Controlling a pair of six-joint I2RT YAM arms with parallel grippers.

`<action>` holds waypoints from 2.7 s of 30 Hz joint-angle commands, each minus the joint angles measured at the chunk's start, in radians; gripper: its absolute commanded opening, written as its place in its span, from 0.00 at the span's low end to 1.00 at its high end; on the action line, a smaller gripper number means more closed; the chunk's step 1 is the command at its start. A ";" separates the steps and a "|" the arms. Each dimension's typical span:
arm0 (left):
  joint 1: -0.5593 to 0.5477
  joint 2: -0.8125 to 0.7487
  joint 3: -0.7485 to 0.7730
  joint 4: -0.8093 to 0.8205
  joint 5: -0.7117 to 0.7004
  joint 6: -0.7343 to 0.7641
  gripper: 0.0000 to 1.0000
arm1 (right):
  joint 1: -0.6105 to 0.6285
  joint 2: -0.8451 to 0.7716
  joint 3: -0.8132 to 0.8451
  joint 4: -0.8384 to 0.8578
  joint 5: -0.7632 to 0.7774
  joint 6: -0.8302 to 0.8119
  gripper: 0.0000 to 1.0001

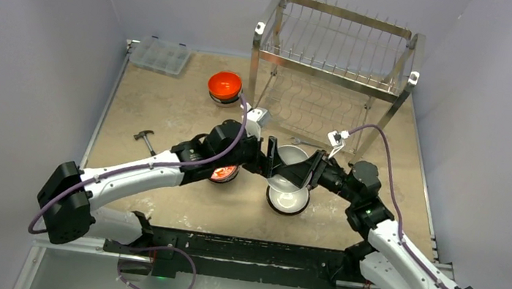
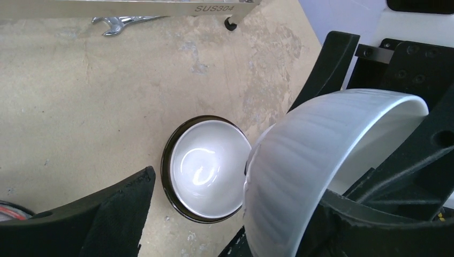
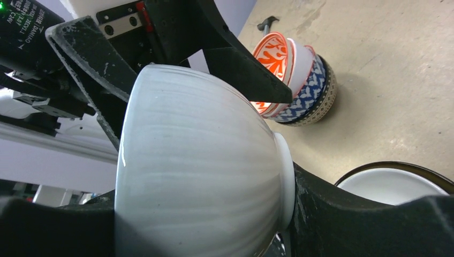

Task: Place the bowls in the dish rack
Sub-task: Adjust the bowl, then adjust the dish rack at the center of the board.

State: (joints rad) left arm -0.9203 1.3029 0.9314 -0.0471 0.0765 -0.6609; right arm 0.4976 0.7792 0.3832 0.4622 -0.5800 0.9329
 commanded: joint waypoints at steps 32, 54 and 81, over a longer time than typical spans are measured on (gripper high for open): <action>0.457 0.178 0.163 0.337 -0.074 0.326 0.89 | 0.005 -0.069 0.112 -0.309 0.160 -0.227 0.00; 0.453 0.306 0.154 0.634 0.107 0.271 0.21 | 0.005 -0.052 0.175 -0.391 0.211 -0.306 0.00; 0.125 0.032 -0.063 0.308 -0.137 -0.104 0.00 | 0.004 0.102 0.199 -0.396 0.444 -0.394 0.00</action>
State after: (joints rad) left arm -0.7494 1.3792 0.8928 0.3424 -0.1024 -0.4847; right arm 0.4984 0.8604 0.5262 -0.0147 -0.1753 0.5640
